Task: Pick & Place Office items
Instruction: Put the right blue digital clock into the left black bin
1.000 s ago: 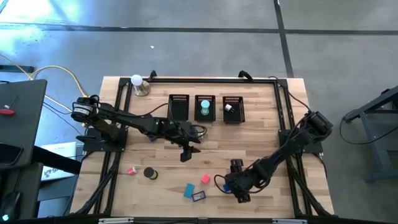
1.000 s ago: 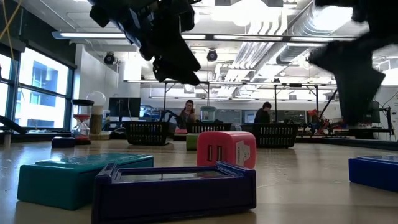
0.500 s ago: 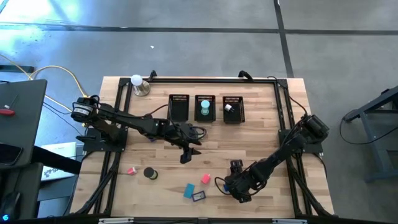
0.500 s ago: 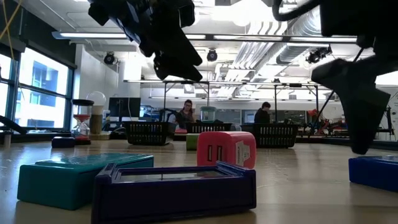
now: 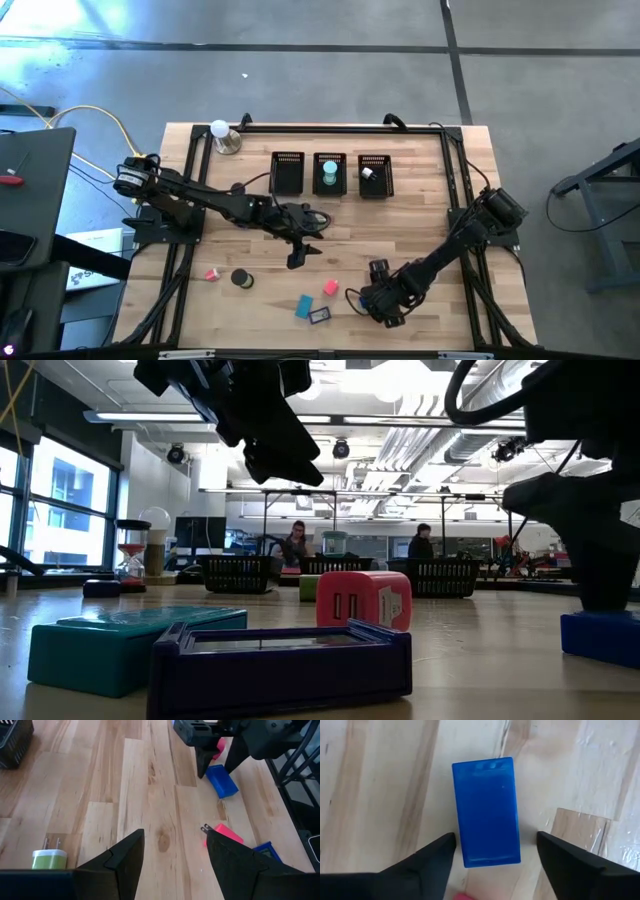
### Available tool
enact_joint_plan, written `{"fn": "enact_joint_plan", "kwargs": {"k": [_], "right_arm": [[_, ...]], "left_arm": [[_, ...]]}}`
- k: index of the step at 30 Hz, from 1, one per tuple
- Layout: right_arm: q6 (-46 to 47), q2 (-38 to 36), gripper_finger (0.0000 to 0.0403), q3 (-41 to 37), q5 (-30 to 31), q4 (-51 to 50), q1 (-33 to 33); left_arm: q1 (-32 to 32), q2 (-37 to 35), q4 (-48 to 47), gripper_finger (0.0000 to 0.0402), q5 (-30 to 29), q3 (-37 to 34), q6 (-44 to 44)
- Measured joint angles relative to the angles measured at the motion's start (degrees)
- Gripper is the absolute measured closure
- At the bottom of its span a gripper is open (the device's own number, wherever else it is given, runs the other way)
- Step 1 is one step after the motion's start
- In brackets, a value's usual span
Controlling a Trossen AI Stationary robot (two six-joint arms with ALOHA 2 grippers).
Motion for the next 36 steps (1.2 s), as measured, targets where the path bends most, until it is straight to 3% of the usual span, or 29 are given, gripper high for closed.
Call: {"fn": "enact_joint_plan", "kwargs": {"k": [8, 20, 23, 27, 36], "right_arm": [[1.9, 0.1, 0.0264, -0.1, 0.4, 1.0, 0.0], [9.8, -3.0, 0.0264, -0.3, 6.3, -4.3, 0.9], [12.8, -6.1, 0.0264, -0.7, 8.3, -9.4, 0.8], [15.3, -9.8, 0.0264, -0.4, 13.4, -8.9, 0.8], [8.9, -11.0, 0.0264, -0.3, 19.1, 1.4, 0.0]], "left_arm": [[-0.3, 0.0, -0.1, 0.0192, 0.0, 0.0, 0.3], [-7.6, 0.0, 0.2, 0.0192, -0.9, 0.0, 14.3], [-9.9, 0.0, 0.6, 0.0192, -3.7, 0.0, 19.7], [-12.3, 0.0, 1.5, 0.0192, -6.8, 0.0, 27.1], [-17.5, 0.2, 4.7, 0.0192, -20.0, 0.0, 46.0]]}}
